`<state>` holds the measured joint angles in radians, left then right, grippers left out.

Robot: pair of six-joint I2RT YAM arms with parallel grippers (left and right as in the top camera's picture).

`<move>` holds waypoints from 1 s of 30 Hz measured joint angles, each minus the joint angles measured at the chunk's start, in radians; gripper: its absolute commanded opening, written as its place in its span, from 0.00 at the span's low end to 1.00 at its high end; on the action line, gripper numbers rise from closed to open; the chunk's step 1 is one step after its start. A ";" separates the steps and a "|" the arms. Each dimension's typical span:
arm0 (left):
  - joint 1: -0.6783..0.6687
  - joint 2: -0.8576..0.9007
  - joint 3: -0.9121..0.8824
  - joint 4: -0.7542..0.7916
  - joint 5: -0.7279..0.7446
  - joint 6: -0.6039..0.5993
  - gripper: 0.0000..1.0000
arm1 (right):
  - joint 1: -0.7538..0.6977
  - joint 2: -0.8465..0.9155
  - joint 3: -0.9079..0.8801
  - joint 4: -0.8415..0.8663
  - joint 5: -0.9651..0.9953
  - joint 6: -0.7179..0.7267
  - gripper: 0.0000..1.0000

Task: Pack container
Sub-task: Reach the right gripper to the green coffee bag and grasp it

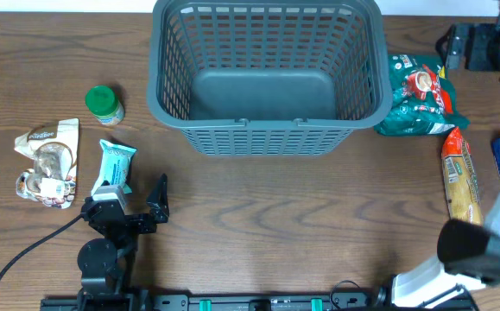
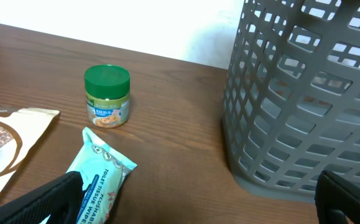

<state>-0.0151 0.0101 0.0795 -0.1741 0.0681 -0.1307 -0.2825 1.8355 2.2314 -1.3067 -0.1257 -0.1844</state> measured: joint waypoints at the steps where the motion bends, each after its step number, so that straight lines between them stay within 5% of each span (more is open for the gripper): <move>1: 0.000 0.000 0.000 0.000 0.000 0.000 0.99 | -0.003 0.023 0.000 0.012 -0.002 -0.005 0.99; 30: 0.000 0.000 0.000 0.000 0.000 0.000 0.99 | -0.056 0.541 0.000 0.073 -0.006 -0.127 0.99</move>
<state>-0.0147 0.0101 0.0795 -0.1741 0.0681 -0.1307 -0.3389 2.3764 2.2314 -1.2339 -0.1314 -0.3111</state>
